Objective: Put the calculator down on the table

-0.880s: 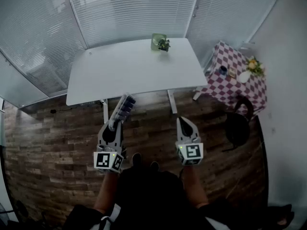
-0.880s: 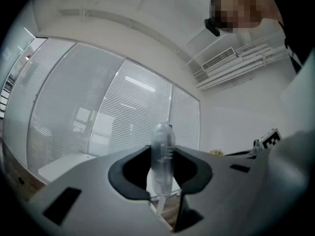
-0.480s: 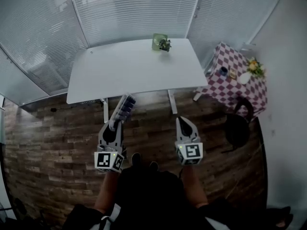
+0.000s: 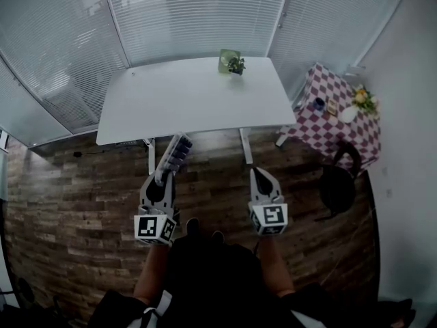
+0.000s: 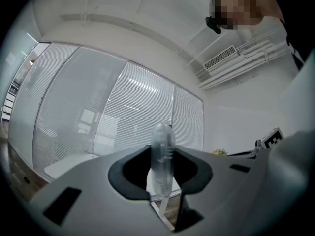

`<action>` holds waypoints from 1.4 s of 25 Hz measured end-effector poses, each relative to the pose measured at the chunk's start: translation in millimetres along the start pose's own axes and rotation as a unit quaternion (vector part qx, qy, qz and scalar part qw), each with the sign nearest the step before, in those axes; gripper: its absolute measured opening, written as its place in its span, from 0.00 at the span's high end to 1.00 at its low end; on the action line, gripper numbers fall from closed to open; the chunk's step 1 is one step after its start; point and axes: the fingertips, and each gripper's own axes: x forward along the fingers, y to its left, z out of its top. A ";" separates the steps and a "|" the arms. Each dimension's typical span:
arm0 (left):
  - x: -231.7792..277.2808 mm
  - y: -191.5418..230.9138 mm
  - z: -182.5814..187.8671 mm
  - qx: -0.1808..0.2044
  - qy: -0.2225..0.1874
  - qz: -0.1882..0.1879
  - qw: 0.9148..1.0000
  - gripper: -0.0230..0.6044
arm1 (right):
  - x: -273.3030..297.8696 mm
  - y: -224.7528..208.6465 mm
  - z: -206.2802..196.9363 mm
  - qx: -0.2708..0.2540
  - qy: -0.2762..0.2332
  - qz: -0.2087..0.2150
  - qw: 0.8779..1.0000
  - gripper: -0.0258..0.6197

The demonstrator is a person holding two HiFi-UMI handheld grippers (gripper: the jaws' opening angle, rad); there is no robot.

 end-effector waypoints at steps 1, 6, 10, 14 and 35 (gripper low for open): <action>-1.3 -2.0 -0.5 0.001 0.000 0.000 1.000 0.80 | -1.9 -0.9 0.6 -0.004 -0.009 0.006 1.000 0.95; -10.4 -7.4 -3.7 0.004 -0.002 0.002 1.000 0.80 | -11.9 5.6 -0.1 -0.016 -0.017 0.024 0.999 0.95; -12.1 -10.6 -7.2 0.005 0.002 0.002 1.000 0.80 | -12.5 -1.7 -6.6 0.000 -0.022 0.011 1.000 0.95; -7.7 -8.8 -12.8 0.002 0.009 0.000 1.000 0.80 | -10.7 -6.4 -14.9 -0.007 -0.012 0.009 1.000 0.95; 129.9 22.7 -20.9 -0.002 0.005 -0.036 0.999 0.80 | 84.3 -60.3 5.9 -0.009 -0.012 -0.019 1.000 0.95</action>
